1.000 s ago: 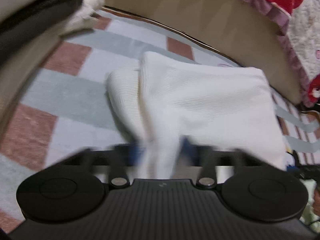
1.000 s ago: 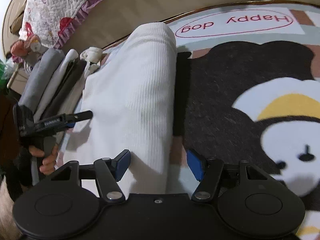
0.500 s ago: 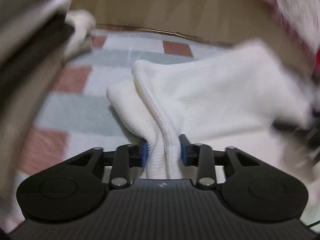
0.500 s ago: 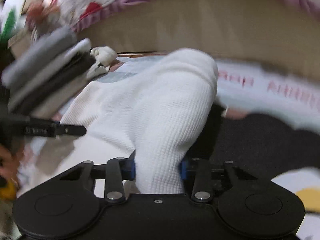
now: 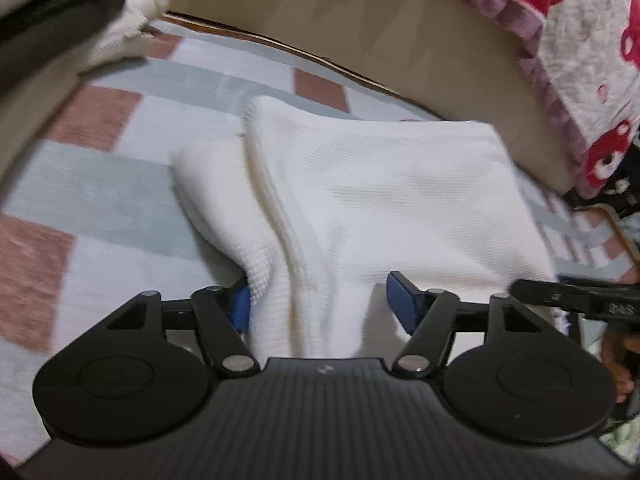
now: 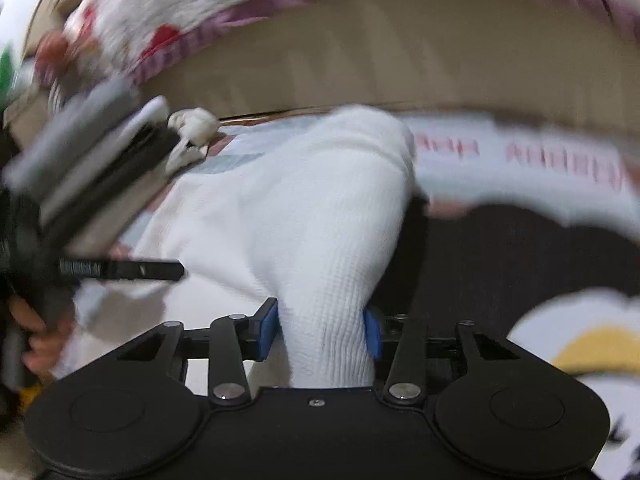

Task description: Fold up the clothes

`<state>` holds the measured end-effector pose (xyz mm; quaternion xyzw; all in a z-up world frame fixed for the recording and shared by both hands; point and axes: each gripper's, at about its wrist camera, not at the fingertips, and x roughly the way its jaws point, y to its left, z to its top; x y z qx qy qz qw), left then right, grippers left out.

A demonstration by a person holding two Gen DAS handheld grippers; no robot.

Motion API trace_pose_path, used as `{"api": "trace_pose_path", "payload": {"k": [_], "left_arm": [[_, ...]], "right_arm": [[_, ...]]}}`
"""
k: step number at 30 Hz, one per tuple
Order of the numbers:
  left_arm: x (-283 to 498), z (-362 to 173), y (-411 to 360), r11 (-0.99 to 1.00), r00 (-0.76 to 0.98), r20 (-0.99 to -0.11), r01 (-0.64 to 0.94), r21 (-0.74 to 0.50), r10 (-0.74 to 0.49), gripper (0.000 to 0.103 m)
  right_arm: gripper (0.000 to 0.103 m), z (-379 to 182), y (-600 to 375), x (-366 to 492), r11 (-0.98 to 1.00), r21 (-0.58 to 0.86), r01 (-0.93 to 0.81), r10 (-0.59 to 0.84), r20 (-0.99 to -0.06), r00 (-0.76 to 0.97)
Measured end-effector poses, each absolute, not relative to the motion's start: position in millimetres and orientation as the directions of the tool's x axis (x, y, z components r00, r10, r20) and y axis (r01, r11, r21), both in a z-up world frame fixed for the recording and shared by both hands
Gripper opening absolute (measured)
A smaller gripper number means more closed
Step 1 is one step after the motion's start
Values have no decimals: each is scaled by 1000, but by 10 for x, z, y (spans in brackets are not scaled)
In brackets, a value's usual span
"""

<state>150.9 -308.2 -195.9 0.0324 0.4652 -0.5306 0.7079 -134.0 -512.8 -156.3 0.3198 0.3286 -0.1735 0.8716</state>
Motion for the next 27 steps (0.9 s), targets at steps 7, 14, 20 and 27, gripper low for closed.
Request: {"api": "trace_pose_path", "payload": {"k": [7, 14, 20, 27], "left_arm": [[1197, -1855, -3271, 440, 157, -730, 872, -214, -666, 20], [906, -1498, -3192, 447, 319, -648, 894, -37, -692, 18], [807, -782, -2640, 526, 457, -477, 850, -13, -751, 18], [598, -56, -1707, 690, 644, -338, 723, -22, -686, 18]], "right_arm": [[47, -1711, -5201, -943, 770, 420, 480, -64, -698, 713], [36, -1035, -4605, -965, 885, 245, 396, -182, -601, 778], [35, -331, -4154, -1059, 937, 168, 305, -196, -470, 861], [35, 349, -3716, -1122, 985, 123, 117, -71, -330, 941]]}}
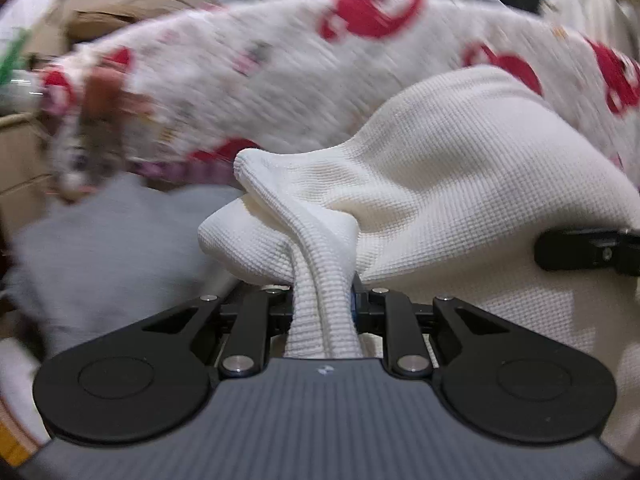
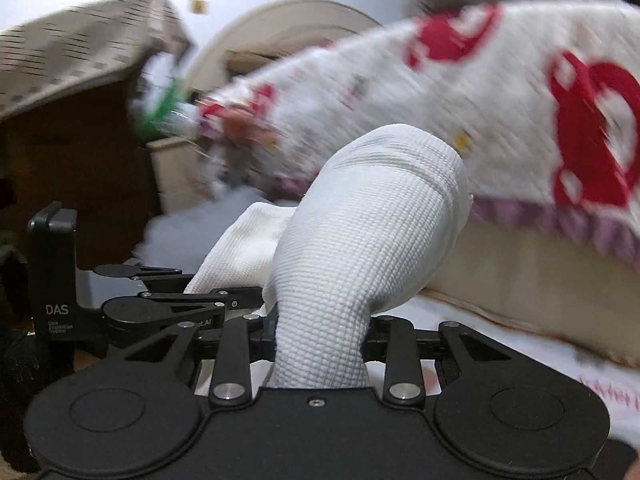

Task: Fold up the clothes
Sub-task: 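Lift the folded garment with both grippers and carry it onto the clothes stack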

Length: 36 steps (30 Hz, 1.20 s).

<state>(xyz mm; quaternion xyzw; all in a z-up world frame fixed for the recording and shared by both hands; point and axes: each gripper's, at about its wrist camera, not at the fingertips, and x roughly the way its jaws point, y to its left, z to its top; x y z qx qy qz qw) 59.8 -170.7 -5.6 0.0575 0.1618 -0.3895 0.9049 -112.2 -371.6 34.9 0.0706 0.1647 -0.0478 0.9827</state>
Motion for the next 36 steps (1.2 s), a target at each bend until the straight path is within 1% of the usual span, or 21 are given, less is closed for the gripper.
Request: {"api": "trace_pose_path", "payload": {"k": [2, 5, 10, 11, 13, 14, 18, 22, 24, 26, 27, 29, 30, 31, 32, 33, 34, 36], "left_arm": [[626, 141, -1454, 726, 684, -324, 688, -13, -654, 18], [707, 452, -1111, 772, 739, -321, 635, 38, -592, 18], [903, 988, -712, 823, 838, -271, 531, 203, -474, 18], [960, 1083, -645, 830, 853, -259, 509, 226, -453, 18], [1136, 1228, -541, 851, 874, -247, 472, 231, -418, 18], [1230, 1290, -517, 856, 883, -244, 456, 246, -400, 18], [1692, 1453, -678, 826, 907, -248, 415, 382, -341, 18], [2385, 1588, -1048, 821, 898, -299, 422, 384, -322, 18], [2782, 1518, -1309, 800, 867, -364, 470, 373, -340, 18], [3228, 1306, -1580, 797, 831, -440, 503, 334, -340, 18], [3431, 1118, -1725, 785, 809, -490, 520, 338, -325, 19], [3835, 741, -2014, 760, 759, -583, 553, 341, -291, 19], [3978, 564, -2137, 741, 740, -614, 569, 357, -273, 19], [4009, 411, -2220, 707, 741, -621, 582, 401, -258, 19], [4040, 258, -2303, 671, 741, -626, 594, 444, -242, 19], [4054, 139, -2365, 643, 741, -630, 604, 471, -234, 19], [4039, 97, -2379, 640, 737, -631, 610, 468, -240, 19], [4004, 88, -2352, 653, 736, -632, 606, 455, -244, 19]], "right_arm": [[35, 499, -3551, -1036, 992, 117, 53, -16, -296, 955], [35, 686, -3341, -823, 992, 118, -38, 68, -258, 964], [35, 951, -2985, -375, 978, 132, -161, 183, -172, 968], [35, 980, -2930, -283, 974, 136, -182, 203, -160, 966], [35, 1036, -2819, -98, 965, 142, -222, 241, -137, 961], [35, 1053, -2762, 14, 963, 137, -231, 248, -127, 960], [35, 1098, -2704, 474, 952, 179, -247, 265, -79, 961], [35, 1083, -2882, 951, 939, 245, -242, 257, -35, 966], [35, 987, -3057, 1229, 929, 297, -220, 238, -25, 971], [36, 789, -3324, 1565, 891, 407, -202, 240, -44, 970], [37, 628, -3482, 1727, 867, 464, -179, 239, -75, 968], [43, 261, -3761, 2027, 831, 543, -120, 252, -175, 952], [50, 111, -3831, 2095, 843, 530, -91, 246, -229, 942], [52, -31, -3893, 2152, 858, 510, -62, 235, -282, 930], [52, -174, -3954, 2208, 872, 488, -35, 224, -335, 915], [52, -250, -3986, 2126, 852, 520, -50, 244, -312, 918], [59, -318, -4015, 2026, 827, 558, -72, 268, -278, 922], [64, -422, -4047, 1857, 768, 632, -108, 315, -225, 922]]}}
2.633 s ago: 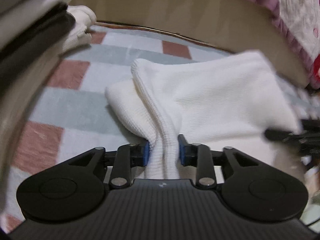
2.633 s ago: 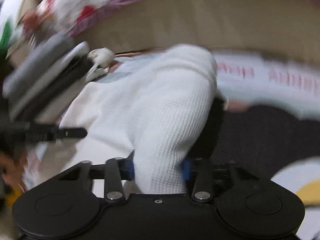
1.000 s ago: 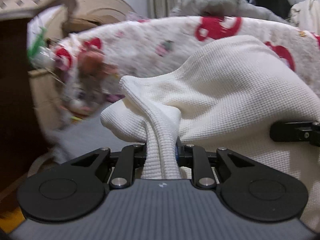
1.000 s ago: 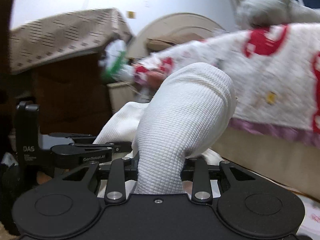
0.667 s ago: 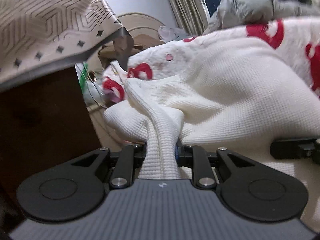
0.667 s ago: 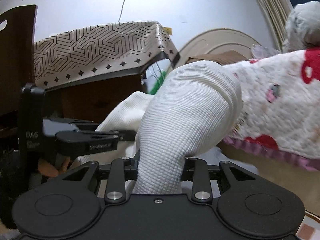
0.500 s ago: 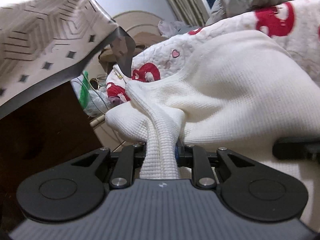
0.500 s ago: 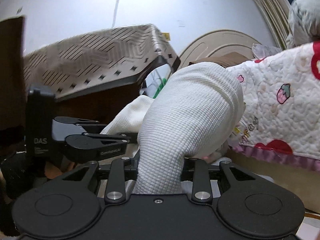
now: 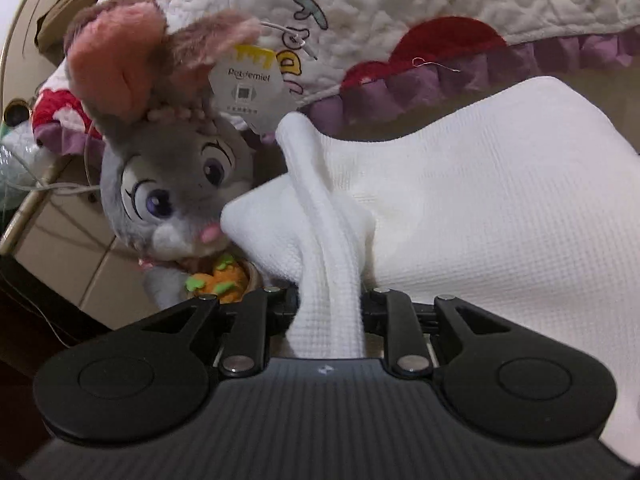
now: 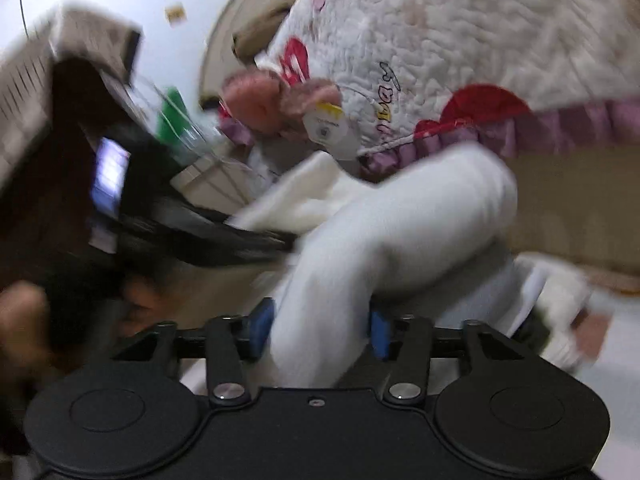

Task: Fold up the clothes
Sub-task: 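Lift the folded garment with both grippers and carry it onto the clothes stack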

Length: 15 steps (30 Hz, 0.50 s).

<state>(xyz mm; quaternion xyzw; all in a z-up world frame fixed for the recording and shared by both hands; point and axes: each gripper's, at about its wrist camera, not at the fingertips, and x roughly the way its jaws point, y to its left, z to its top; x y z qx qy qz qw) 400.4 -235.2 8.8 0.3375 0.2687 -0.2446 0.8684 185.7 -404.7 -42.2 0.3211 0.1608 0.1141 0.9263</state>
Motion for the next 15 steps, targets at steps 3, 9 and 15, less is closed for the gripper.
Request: {"api": "trace_pose_path", "payload": {"k": [3, 9, 15], "left_arm": [[3944, 179, -2248, 675, 750, -606, 593, 438, -265, 26], [3665, 648, -1584, 776, 741, -529, 591, 221, -414, 55], [3454, 581, -1125, 773, 734, -562, 587, 241, -381, 65]], "right_arm": [[65, -533, -3966, 1703, 672, 730, -127, 383, -196, 903], [67, -552, -3601, 1658, 626, 772, -106, 397, -199, 896], [42, -400, -3390, 1732, 779, 620, -95, 340, -292, 894]]}}
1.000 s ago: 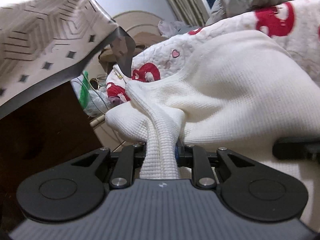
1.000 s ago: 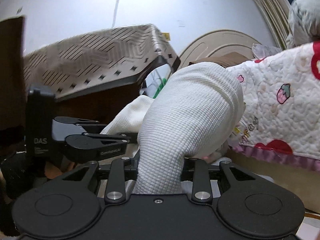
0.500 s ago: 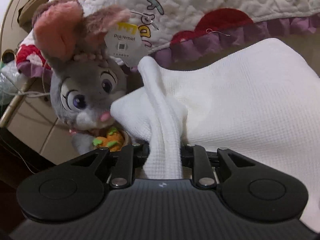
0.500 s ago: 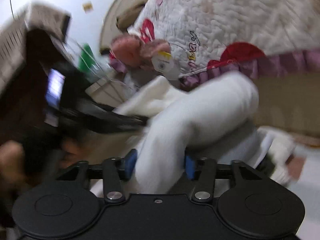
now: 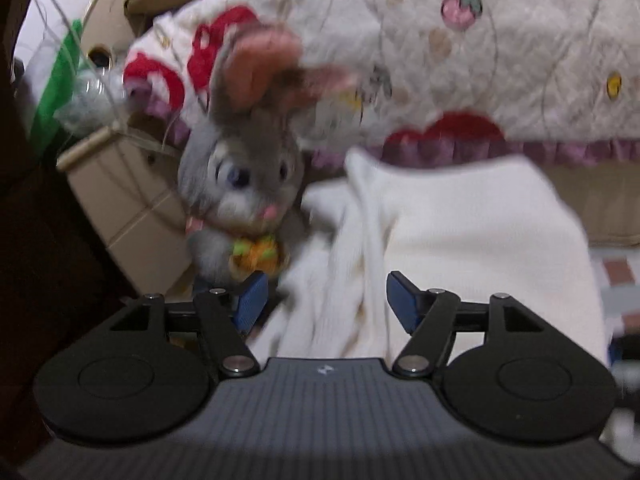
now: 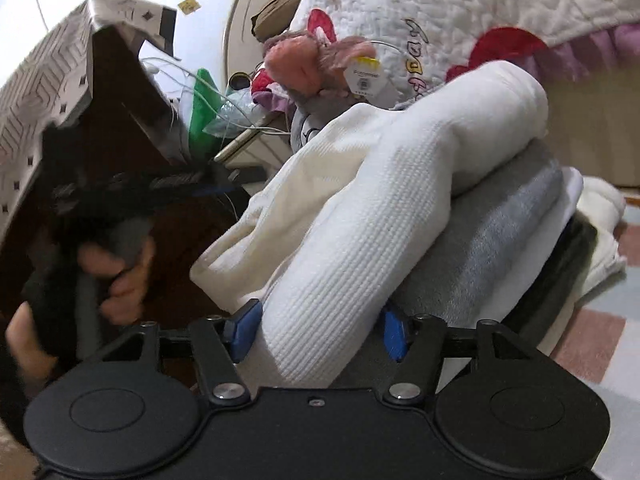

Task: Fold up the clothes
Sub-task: 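Lift the folded garment with both grippers and carry it onto the clothes stack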

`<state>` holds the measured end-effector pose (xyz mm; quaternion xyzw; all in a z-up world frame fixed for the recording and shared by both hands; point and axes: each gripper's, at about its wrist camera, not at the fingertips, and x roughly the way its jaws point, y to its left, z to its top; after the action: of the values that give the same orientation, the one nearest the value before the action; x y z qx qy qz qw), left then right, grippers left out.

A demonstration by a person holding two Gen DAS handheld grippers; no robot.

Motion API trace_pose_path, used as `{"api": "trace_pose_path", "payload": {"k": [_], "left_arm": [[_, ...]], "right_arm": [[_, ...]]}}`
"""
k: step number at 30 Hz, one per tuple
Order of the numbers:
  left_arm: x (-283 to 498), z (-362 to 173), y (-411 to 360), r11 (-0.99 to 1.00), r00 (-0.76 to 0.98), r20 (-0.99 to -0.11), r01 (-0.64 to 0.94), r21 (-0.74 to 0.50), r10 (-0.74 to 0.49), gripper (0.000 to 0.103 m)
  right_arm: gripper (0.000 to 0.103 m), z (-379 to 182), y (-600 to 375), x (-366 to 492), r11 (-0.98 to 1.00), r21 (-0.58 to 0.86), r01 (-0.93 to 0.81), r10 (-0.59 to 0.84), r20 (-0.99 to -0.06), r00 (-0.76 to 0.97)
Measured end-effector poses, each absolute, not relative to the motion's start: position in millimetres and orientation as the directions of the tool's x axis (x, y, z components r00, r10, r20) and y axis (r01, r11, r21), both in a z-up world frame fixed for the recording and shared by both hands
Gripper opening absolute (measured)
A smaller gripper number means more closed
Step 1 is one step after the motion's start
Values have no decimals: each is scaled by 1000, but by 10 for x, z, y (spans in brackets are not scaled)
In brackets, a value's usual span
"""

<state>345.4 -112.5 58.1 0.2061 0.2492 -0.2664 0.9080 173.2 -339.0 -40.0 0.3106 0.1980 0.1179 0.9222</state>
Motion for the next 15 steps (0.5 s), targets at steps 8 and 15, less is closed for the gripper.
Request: {"api": "trace_pose_path", "payload": {"k": [8, 15], "left_arm": [[3915, 311, -1045, 796, 833, -551, 369, 479, -54, 66], [3625, 564, -1063, 817, 887, -438, 358, 451, -147, 65]], "right_arm": [[28, -136, -3415, 1916, 499, 851, -166, 523, -143, 840], [56, -416, -3156, 1547, 699, 695, -166, 508, -321, 799]]}}
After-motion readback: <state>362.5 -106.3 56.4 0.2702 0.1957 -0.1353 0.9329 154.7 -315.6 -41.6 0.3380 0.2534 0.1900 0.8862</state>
